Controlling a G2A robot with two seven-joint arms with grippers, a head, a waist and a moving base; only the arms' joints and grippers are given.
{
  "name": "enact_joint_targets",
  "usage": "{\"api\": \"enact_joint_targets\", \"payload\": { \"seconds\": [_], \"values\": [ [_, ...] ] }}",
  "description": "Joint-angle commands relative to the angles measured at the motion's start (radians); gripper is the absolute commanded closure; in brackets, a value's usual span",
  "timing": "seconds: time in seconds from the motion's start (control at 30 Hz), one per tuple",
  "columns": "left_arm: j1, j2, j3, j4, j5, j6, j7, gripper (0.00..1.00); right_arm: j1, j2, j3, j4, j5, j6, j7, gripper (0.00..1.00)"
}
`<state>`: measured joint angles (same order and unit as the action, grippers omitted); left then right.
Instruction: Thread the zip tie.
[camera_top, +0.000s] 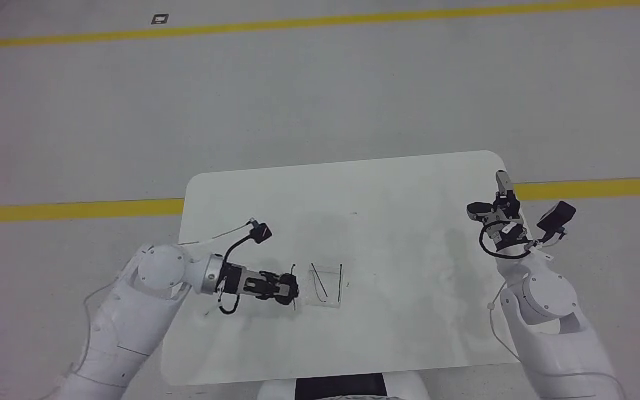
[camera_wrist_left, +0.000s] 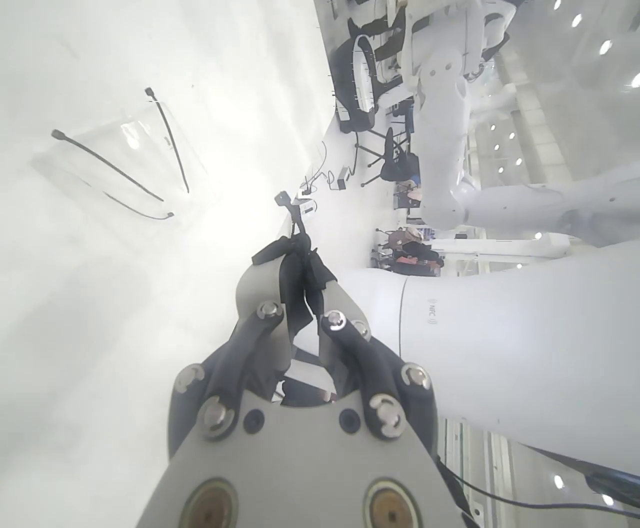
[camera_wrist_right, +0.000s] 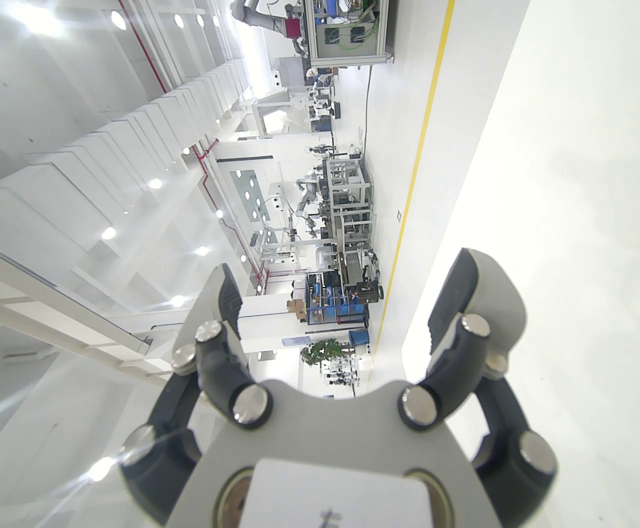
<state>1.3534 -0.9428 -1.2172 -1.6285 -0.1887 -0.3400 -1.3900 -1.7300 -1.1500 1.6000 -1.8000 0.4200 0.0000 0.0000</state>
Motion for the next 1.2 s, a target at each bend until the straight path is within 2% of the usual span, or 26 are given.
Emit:
{"api": "enact_joint_targets", "payload": {
  "seconds": [0.0,0.53,0.6,0.8,1.07,1.17],
  "values": [
    [-0.003,0.005,0.006,-0.001,-0.004,0.0,0.0,1.0,0.0,0.0,0.0,0.0,0.0,0.0,0.0,0.0],
    [-0.003,0.005,0.006,-0.001,-0.004,0.0,0.0,1.0,0.001,0.0,-0.002,-0.001,-0.002,0.0,0.004,0.0],
    [-0.003,0.005,0.006,-0.001,-0.004,0.0,0.0,1.0,0.01,0.001,-0.023,-0.003,-0.04,0.014,0.046,0.0],
    [-0.003,0.005,0.006,-0.001,-0.004,0.0,0.0,1.0,0.079,0.0,-0.145,0.009,-0.185,0.048,0.208,0.0],
    [-0.003,0.005,0.006,-0.001,-0.004,0.0,0.0,1.0,0.156,-0.007,-0.282,0.018,-0.31,0.006,0.338,0.0],
    [-0.003,0.005,0.006,-0.001,-0.004,0.0,0.0,1.0,0.157,-0.007,-0.286,0.018,-0.319,-0.003,0.345,0.0]
  ]
}}
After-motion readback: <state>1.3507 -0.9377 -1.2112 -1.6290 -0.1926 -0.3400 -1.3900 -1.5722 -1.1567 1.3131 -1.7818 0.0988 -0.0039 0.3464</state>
